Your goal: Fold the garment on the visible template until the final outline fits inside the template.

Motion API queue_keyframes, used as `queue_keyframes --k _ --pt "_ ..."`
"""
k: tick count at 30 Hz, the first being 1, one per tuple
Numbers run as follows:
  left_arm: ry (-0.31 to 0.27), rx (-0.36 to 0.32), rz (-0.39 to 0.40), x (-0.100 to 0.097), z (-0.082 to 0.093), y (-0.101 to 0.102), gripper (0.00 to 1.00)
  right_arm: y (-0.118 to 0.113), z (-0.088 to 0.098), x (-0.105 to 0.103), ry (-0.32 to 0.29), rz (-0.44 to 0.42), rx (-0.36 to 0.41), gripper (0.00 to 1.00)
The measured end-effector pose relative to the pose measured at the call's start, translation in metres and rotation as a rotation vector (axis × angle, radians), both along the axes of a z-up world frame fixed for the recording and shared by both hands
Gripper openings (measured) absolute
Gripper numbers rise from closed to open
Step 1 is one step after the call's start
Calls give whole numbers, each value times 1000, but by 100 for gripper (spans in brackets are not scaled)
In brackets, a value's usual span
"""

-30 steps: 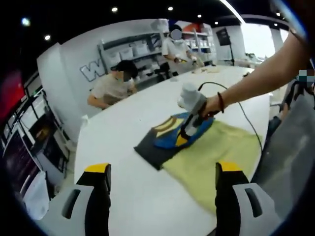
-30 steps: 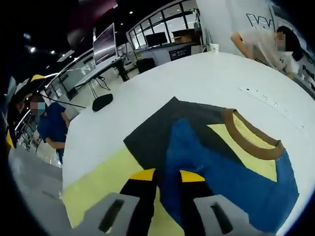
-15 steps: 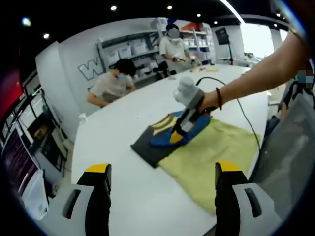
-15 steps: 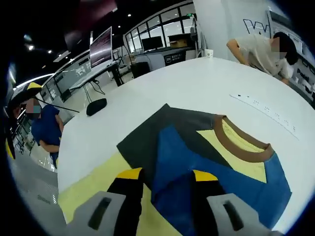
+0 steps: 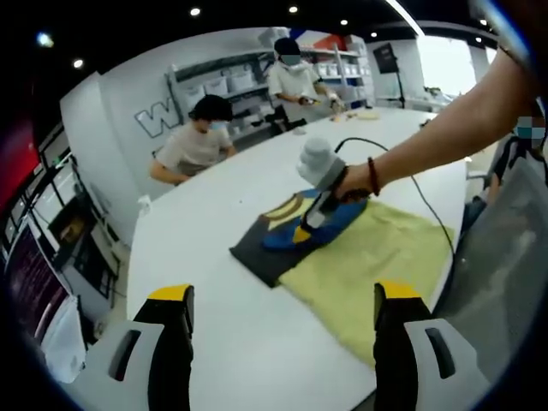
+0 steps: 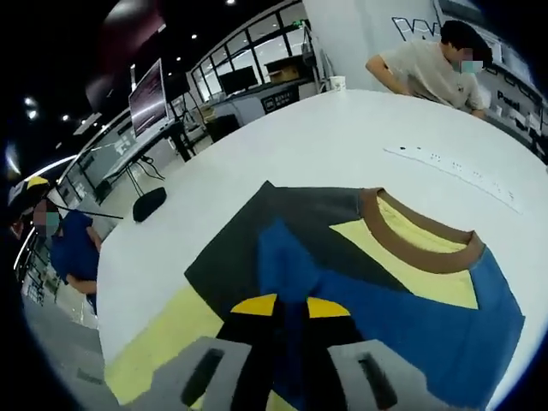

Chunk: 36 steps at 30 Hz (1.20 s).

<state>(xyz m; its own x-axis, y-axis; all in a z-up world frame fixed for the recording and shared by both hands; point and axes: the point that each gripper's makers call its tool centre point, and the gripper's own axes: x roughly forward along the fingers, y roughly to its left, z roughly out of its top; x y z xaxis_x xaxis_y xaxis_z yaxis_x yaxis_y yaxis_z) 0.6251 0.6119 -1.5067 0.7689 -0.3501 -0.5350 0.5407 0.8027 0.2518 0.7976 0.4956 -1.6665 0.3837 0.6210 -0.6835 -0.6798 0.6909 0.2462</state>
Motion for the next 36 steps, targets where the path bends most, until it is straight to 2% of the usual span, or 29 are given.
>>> queue_keyframes --k 4,6,10,11,13,16,20,22,24,28,29,32,33,36 --pt "4 1 1 0 -1 1 89 12 9 -6 -35 51 36 0" --pt "8 4 0 -1 -3 2 89 17 8 -9 -94 120 -20 0" --pt "15 6 -6 -4 -7 2 89 37 8 -26 -100 203 -24 0" --pt "7 6 -7 -3 -6 2 89 42 8 -36 -115 252 -51 0" --pt "6 7 -8 -4 -6 2 89 46 6 -43 -122 293 -70 0" --pt "9 7 -10 -5 -7 2 89 52 8 -52 -111 314 -56 10" --pt "12 -2 -14 -4 -10 1 89 56 18 -59 -116 330 -22 11" --pt "12 -8 -23 -4 -12 -1 89 55 27 -60 -130 326 12 16" --pt "6 -16 -44 -4 -13 -6 90 46 42 -67 -155 318 41 22" --pt "-9 -36 -68 -2 -15 -10 95 33 53 -74 -180 310 66 35" --pt "-29 -42 -88 -2 -15 -13 97 27 57 -77 -183 303 66 37" --pt "-18 -33 -101 -3 -21 -16 99 9 70 -90 -220 299 71 44" --pt "-18 -30 -107 -3 -22 -16 99 6 71 -91 -221 297 72 45" --pt "9 -4 -126 -7 -35 -18 99 -21 76 -110 -218 277 54 46"
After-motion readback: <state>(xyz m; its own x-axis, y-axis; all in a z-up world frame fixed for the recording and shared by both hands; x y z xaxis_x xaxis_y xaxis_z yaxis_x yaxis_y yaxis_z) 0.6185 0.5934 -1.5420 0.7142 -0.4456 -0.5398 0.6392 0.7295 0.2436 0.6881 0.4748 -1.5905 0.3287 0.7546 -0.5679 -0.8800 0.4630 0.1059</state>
